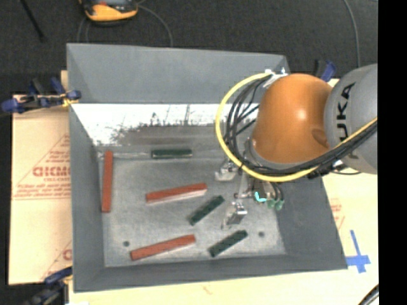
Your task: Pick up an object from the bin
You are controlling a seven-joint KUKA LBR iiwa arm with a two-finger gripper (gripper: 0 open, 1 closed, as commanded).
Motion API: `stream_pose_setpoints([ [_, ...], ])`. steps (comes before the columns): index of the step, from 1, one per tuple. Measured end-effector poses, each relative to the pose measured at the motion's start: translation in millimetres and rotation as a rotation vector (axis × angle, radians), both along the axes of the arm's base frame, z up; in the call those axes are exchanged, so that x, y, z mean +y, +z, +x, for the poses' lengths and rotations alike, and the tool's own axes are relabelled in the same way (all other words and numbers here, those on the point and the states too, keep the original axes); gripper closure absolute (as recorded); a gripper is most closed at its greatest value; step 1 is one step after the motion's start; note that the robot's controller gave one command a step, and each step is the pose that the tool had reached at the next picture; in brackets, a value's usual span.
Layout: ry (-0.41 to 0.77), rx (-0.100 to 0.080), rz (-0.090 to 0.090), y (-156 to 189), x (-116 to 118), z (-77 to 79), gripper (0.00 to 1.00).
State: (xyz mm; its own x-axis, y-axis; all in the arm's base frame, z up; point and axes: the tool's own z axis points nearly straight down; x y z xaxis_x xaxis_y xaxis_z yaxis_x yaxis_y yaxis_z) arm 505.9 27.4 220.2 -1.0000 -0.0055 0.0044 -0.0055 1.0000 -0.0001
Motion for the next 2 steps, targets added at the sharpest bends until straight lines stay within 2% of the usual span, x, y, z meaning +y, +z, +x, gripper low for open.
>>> stream_pose_setpoints([
  [1, -0.001, -0.008, 0.001, 3, 0, 1.6, 0.00],
  [2, 0.025, -0.016, -0.001, -49, -14, 29.5, 0.00],
])
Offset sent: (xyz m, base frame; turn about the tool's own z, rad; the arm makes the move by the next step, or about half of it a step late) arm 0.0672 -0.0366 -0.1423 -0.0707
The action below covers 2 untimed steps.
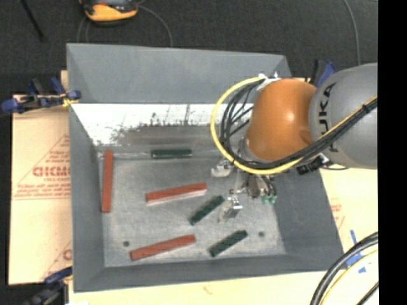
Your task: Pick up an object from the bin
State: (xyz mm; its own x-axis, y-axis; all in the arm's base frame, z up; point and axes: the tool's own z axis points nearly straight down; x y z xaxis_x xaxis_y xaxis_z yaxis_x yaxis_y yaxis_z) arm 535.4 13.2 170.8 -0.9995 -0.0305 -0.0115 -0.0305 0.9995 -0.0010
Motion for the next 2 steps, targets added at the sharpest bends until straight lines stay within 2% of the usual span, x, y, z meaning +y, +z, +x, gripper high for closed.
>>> stream_pose_setpoints([
  [1, 0.198, 0.010, 0.001, -73.9, -30.0, 51.8, 1.00],
  [2, 0.195, 0.007, 0.001, -82.7, -30.9, 49.0, 0.00],
])
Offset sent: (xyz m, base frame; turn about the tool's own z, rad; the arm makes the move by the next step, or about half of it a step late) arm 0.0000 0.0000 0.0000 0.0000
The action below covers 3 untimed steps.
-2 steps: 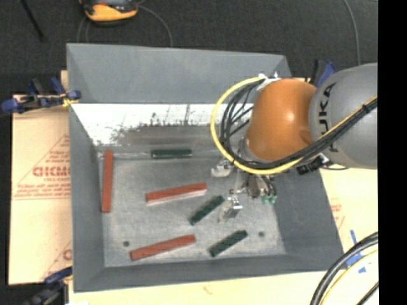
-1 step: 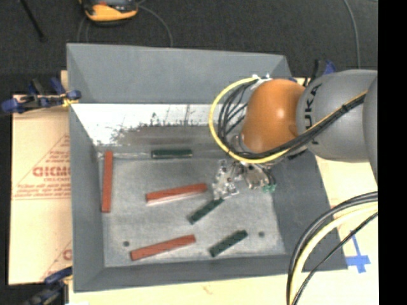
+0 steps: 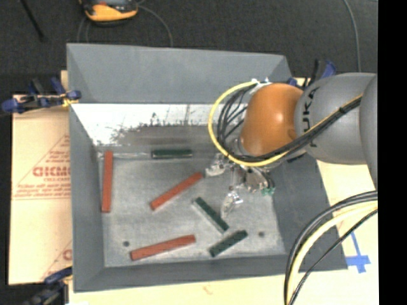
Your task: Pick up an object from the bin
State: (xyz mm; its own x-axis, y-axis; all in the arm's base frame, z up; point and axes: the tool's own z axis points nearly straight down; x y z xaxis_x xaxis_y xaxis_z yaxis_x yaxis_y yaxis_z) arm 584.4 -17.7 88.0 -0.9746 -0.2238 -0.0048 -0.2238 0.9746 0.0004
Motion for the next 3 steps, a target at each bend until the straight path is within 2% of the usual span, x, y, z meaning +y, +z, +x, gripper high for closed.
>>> stream_pose_setpoints([
  [1, -0.001, 0.000, 0.000, 0, 0, 0.0, 0.00],
  [2, -0.204, 0.013, -0.002, -7, 62, -37.8, 1.00],
  [3, -0.204, -0.002, 0.000, -10, 62, -36.2, 0.00],
])
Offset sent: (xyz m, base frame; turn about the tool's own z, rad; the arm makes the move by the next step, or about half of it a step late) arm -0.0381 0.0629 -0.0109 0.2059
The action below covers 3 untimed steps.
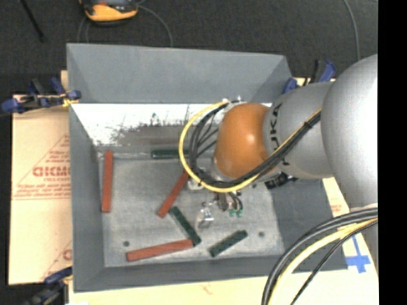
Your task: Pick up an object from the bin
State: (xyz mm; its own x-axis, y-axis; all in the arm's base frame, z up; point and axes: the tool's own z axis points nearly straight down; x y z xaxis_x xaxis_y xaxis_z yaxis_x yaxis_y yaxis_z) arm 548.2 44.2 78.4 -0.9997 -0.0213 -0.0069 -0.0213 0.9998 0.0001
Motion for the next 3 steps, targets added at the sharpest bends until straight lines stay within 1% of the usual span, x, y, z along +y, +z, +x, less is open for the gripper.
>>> stream_pose_setpoints([
  [1, 0.000, 0.000, 0.000, 0, 0, 0.1, 0.00],
  [2, 0.060, 0.005, -0.002, 4, 8, 24.4, 0.00],
  [3, 0.036, 0.003, 0.000, 10, 36, 44.2, 0.00],
])
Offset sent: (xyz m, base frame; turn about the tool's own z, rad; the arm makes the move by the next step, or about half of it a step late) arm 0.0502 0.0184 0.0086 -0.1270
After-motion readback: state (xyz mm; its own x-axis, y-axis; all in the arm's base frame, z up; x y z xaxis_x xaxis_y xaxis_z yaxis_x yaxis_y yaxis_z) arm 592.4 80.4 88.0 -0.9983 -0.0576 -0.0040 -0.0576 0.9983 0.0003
